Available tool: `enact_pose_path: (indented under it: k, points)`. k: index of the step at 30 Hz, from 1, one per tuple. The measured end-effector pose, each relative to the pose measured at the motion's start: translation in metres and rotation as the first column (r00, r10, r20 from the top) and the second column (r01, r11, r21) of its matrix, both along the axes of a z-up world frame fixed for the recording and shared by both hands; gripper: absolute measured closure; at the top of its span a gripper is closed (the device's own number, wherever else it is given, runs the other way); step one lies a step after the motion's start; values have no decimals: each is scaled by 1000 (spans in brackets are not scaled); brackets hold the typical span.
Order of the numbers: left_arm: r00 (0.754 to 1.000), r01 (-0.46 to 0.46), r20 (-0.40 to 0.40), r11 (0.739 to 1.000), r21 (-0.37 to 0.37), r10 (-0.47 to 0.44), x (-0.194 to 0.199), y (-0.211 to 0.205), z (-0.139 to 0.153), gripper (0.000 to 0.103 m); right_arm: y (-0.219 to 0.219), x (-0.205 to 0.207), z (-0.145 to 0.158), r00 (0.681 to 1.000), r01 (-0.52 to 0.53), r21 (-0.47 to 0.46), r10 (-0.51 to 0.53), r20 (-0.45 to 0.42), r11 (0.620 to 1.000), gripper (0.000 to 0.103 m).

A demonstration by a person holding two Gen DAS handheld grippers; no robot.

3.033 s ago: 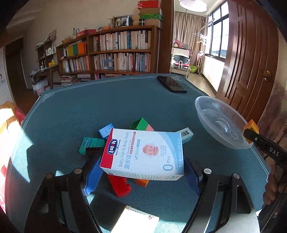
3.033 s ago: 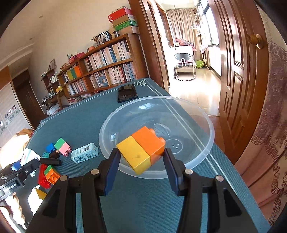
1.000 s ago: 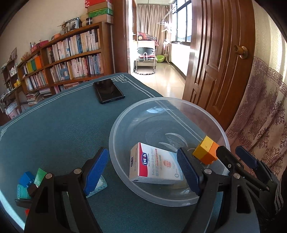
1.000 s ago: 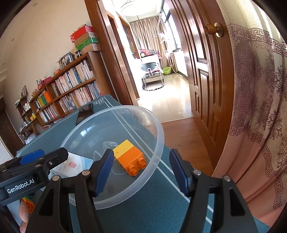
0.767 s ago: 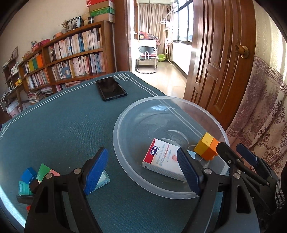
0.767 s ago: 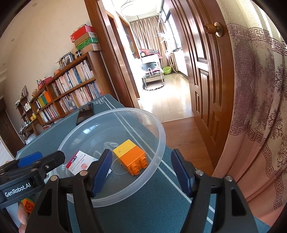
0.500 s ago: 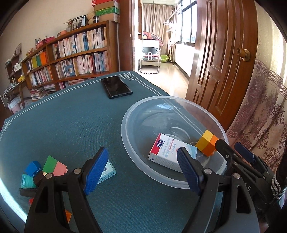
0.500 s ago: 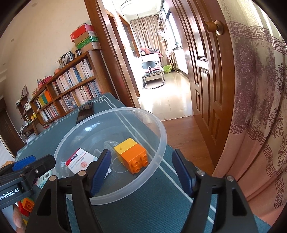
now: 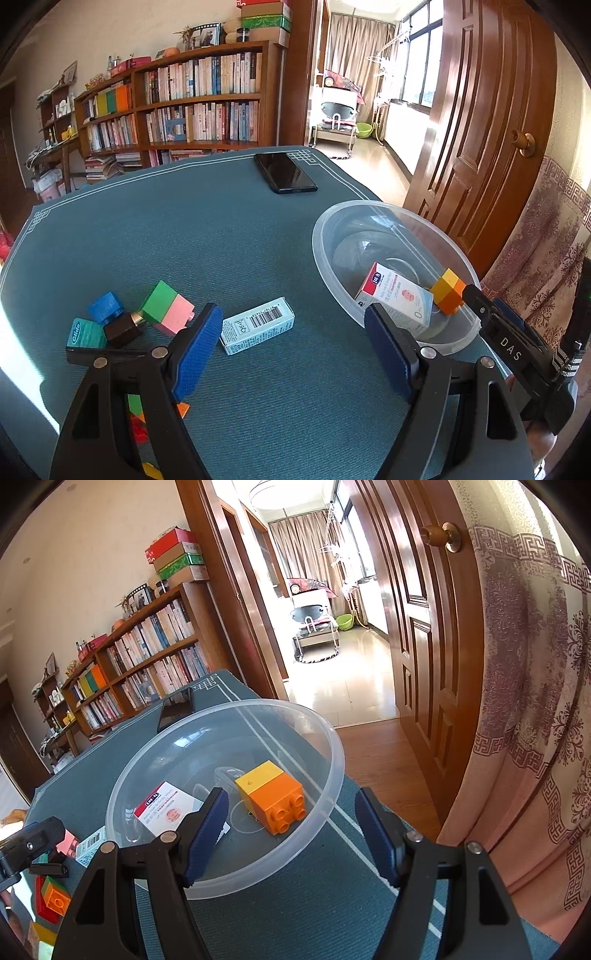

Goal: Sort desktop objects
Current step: 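Withdraw both grippers from the bowl back toward the blocks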

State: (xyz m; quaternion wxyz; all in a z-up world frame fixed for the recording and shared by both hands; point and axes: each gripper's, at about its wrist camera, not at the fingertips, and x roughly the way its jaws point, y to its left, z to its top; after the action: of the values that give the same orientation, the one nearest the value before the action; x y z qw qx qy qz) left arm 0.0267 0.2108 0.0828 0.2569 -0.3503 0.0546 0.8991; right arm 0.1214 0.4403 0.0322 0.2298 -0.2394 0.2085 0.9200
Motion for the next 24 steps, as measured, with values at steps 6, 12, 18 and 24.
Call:
enact_pose_path:
  k: [6,12,18,24]
  points:
    - [999,-50,12,998,25,50,1,-29,0,21,0,-1,-2,1000,-4,-15,5,5,1000,28]
    - [995,-95,11,995,27,95,5,-54,-1,21,-6,-4,-3,999,-50,-21,50,11,999,28]
    - [991,-131,9,991,26,130,9,-81,-3,21,-30,-7,3,993,-114,34,114,8,993,22]
    - [986,-165,20,986,15,165,12,-105,-10,21,-55,-7,6,984,-180,71,179,20,981,22]
